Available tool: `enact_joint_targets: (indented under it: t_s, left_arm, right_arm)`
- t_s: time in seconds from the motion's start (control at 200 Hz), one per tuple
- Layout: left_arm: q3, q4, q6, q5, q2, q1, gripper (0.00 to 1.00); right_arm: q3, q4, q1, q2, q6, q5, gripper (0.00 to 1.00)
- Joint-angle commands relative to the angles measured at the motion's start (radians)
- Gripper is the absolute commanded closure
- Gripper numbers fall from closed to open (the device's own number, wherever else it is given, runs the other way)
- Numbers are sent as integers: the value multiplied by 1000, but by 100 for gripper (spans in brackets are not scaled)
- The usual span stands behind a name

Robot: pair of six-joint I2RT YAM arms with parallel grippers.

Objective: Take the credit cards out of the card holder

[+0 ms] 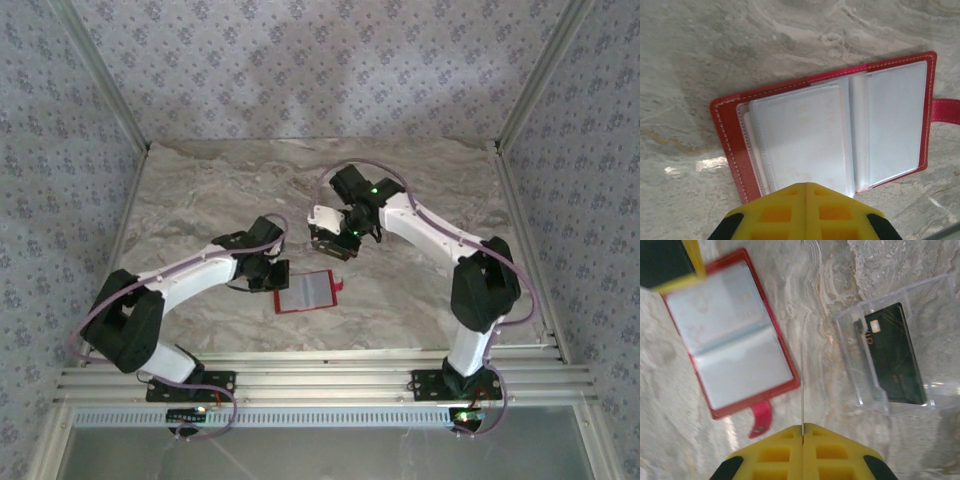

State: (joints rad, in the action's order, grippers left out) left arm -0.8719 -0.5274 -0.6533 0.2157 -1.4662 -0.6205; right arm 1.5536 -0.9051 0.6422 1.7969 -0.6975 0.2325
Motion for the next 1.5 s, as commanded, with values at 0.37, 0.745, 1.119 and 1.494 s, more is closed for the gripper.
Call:
enact_joint_targets:
  t_s: [0.37, 0.745, 1.119, 1.494]
  left_arm:
    - [136, -20, -42, -24, 231, 77, 87]
    - [169, -29, -58, -26, 280, 91, 87]
    - [169, -43, -52, -25, 283, 98, 87]
    - [169, -42, -52, -24, 284, 101, 87]
  right_arm:
    - [371, -216, 2, 279, -353, -221, 100]
    - [520, -241, 19, 397, -388, -232, 100]
    - [546, -298, 21, 476, -385, -193, 100]
    - [546, -316, 21, 491, -382, -145, 88]
